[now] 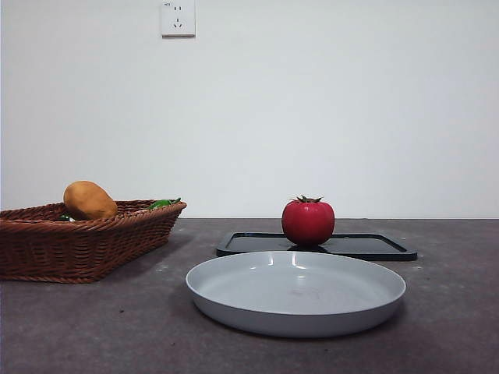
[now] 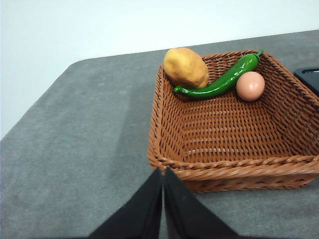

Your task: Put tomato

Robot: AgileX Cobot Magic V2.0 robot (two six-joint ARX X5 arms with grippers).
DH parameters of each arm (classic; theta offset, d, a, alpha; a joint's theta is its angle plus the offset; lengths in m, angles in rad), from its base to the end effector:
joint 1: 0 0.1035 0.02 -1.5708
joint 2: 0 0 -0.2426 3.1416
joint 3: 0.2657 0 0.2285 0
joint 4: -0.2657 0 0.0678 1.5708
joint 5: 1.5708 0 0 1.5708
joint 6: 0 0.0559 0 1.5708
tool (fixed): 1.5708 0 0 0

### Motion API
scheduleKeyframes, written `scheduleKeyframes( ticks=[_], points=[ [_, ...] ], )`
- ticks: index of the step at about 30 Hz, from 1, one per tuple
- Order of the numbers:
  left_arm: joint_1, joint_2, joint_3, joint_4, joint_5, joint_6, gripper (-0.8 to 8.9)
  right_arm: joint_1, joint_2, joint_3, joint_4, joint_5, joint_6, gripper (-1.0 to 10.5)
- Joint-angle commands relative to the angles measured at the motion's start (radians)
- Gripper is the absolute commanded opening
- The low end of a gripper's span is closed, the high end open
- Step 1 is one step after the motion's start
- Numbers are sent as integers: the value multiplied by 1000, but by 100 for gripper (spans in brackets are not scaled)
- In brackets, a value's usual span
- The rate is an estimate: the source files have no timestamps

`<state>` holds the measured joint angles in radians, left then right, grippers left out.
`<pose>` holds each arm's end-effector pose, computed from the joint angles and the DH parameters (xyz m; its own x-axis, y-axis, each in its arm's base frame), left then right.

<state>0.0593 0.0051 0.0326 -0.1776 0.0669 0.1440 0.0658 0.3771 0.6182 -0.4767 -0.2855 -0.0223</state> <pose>0.1184 0.0033 0.1523 0.9888 -0.0083 -0.1492 0.0282 0.9908 0.1320 0.1110 0.0231 0.2754 0.9125 0.3424 -0.2240 -0.3415 0.9389 0.0440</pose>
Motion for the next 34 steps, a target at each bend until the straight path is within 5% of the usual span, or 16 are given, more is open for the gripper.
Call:
scheduleKeyframes(
  ticks=[1, 11, 34],
  points=[
    [2, -2, -21, -9, -1, -3, 8, -43, -64, -115, 114, 7, -1, 7],
    [2, -2, -21, -9, -1, -3, 8, -71, -283, -452, 381, 157, 102, 8],
    [2, -2, -21, -9, -1, -3, 8, -71, -373, -608, 297, 290, 120, 7]
  ],
)
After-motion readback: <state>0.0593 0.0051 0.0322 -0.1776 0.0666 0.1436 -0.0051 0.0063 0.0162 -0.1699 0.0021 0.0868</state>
